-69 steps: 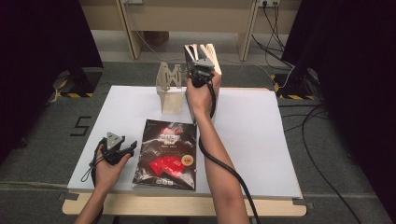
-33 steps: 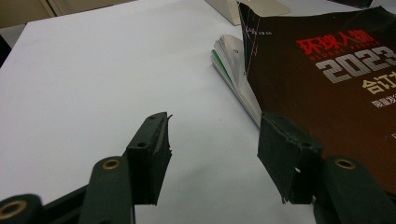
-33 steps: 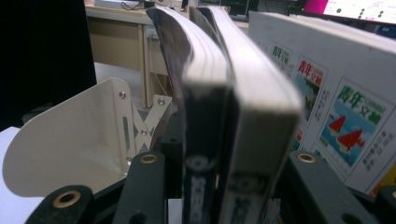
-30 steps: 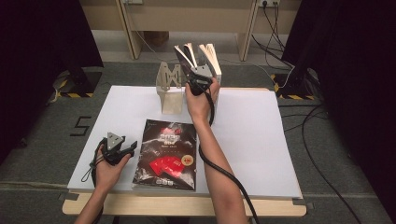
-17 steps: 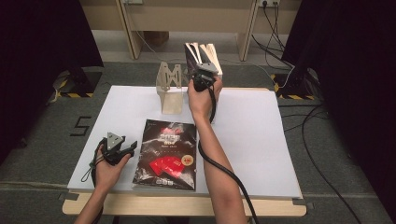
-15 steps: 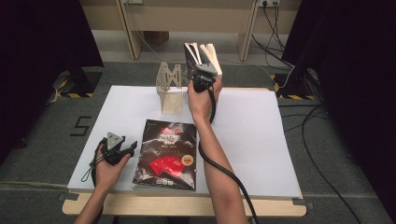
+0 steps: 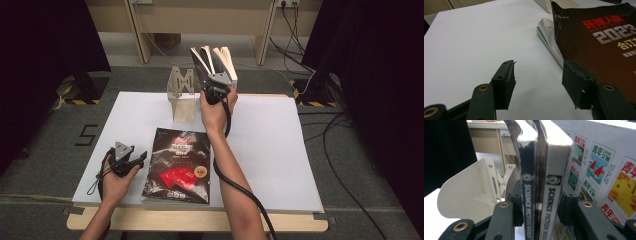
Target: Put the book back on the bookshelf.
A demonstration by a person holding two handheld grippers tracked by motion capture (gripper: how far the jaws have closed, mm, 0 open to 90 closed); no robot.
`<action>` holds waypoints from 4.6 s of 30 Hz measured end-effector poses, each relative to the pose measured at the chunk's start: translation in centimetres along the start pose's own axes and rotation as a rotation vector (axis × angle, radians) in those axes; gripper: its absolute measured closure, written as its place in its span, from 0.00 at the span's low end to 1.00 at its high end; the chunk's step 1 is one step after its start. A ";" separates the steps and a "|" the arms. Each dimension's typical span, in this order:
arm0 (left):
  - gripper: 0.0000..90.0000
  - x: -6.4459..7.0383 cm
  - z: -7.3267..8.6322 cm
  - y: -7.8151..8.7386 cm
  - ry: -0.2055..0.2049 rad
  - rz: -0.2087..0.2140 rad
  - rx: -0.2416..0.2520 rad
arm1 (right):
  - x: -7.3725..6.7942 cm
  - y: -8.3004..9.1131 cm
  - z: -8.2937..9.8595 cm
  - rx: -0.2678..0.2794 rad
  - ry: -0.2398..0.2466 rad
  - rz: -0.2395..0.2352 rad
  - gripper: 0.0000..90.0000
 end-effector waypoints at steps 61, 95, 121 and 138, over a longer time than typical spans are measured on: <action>0.47 0.0 0.0 0.0 -0.005 0.002 -0.016 | 1.2 5.0 3.3 -0.007 -0.024 -0.079 0.67; 0.56 1.5 -1.0 -3.1 0.188 0.108 -0.191 | -1.1 6.9 16.1 -0.405 -0.057 -0.425 0.65; 0.70 3.4 -1.0 -3.2 0.124 0.137 -0.214 | -3.8 6.2 17.1 -0.457 -0.019 -0.490 0.67; 0.72 4.7 0.1 -1.4 0.071 0.134 -0.219 | -3.7 8.0 17.6 -0.468 0.031 -0.457 0.74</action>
Point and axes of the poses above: each handheld gripper's, and its own axes: y roughly backward along the jaws, z roughly out of its underside, x roughly to its right, the point moved 3 cm from there along -y, roughly forward along the jaws, and after that the axes turned 14 degrees about y, right-handed, at the moved point
